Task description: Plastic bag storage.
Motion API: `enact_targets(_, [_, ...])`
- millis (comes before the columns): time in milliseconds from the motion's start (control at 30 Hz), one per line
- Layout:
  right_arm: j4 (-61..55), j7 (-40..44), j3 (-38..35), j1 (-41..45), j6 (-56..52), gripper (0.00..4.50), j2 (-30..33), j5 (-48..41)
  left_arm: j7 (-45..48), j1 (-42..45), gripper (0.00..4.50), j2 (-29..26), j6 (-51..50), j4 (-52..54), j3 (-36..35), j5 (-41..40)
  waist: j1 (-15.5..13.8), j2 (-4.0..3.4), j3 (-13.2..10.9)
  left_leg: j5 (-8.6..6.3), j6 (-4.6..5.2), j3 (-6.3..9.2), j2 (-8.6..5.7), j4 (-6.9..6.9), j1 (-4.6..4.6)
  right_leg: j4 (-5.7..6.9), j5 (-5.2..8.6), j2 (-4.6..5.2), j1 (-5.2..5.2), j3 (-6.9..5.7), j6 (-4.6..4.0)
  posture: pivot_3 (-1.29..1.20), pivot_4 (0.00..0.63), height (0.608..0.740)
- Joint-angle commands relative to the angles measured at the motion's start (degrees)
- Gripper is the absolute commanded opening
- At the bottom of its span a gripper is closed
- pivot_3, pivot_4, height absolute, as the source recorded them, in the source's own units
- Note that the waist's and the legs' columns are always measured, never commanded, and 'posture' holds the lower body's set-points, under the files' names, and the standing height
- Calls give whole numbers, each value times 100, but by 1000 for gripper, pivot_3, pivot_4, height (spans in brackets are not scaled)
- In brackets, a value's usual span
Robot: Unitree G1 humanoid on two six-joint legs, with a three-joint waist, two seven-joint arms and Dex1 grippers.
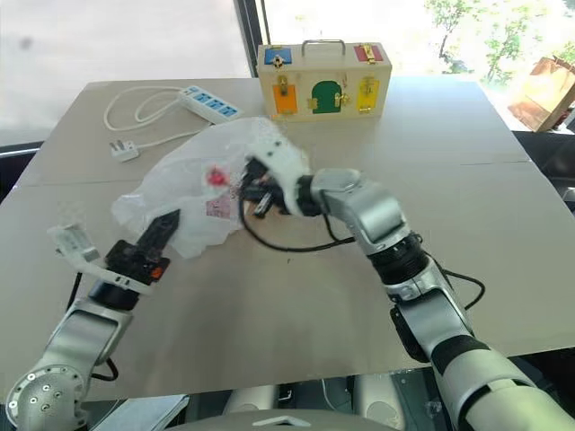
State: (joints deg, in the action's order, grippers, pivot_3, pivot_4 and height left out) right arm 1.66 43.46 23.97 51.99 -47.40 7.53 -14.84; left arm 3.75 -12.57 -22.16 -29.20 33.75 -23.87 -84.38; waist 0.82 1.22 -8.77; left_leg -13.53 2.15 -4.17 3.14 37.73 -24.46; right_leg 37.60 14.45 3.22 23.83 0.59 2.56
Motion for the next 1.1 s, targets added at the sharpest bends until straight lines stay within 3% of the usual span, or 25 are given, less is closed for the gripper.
enact_targets(33, [-190,296,356,-41,330,23,243,229,29,-7,0,88,166,273,0,28,0,0,0,0,0,2,0,0,0,0,0,2,-1,-2,0,0,150,739])
enact_targets(267, [-48,395,239,-85,383,23,292,192,-203,-95,0,416,539,255,-257,-235,15,1,-1,0,0,0,0,0,-1,0,0,1,5,-2,-1,0,150,739])
enact_targets(467, [82,480,348,5,536,23,362,353,-21,-192,0,368,484,304,-168,-220,12,2,-1,0,0,-1,0,0,-4,-2,0,3,4,-1,-1,0,150,739])
enact_targets(700, [856,-373,37,579,778,23,-712,598,234,-330,0,326,279,481,244,-189,73,0,-3,0,0,-6,-2,0,-2,3,0,-6,9,4,-1,0,150,739])
enact_targets(800, [1003,-832,-562,823,886,769,-1300,368,226,-327,0,328,336,409,225,-151,93,-1,-4,1,-2,3,3,-1,-10,4,1,-10,14,-3,-1,0,150,739])
enact_targets(1033, [766,-507,-297,331,975,4264,-710,664,69,-257,0,330,494,227,-66,-281,3,11,3,1,-2,8,-11,-1,-20,-8,1,36,9,-24,-1,0,150,739])
enact_targets(1100, [718,-291,-257,187,1032,4457,-400,682,-2,-240,0,333,552,151,-189,-348,6,11,2,2,-2,8,-14,-1,-20,-10,1,40,8,-26,-1,0,150,739])
